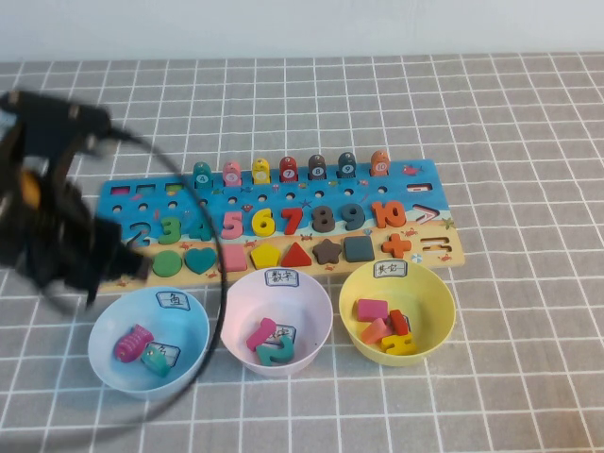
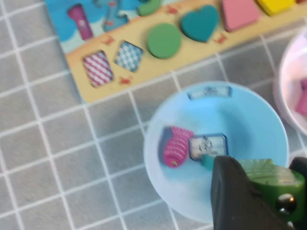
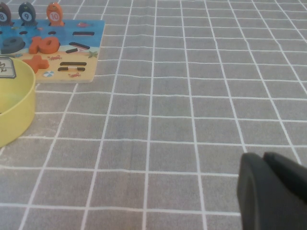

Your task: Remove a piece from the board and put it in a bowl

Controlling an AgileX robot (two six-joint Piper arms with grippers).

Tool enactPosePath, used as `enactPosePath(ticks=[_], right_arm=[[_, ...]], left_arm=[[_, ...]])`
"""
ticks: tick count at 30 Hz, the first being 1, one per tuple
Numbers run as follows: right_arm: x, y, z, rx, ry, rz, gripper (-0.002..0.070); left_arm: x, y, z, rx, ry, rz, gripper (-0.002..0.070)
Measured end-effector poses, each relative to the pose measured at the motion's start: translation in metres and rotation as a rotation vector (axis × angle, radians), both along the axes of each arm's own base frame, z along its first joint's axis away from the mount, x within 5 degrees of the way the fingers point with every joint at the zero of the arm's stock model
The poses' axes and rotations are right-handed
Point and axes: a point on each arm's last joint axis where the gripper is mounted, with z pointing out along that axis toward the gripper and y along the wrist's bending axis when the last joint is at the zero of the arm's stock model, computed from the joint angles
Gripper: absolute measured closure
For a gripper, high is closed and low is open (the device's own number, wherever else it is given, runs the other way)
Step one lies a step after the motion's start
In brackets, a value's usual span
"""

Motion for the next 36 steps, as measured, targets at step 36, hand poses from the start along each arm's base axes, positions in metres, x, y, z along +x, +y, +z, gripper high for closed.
enactPosePath(ticks=[36], right_arm=[[0.000,0.000,0.000,0.000,0.000,0.000,0.0694]], left_arm=[[-0.021,-0.001,-0.111,0.011,-0.001,-0.185,0.0484]])
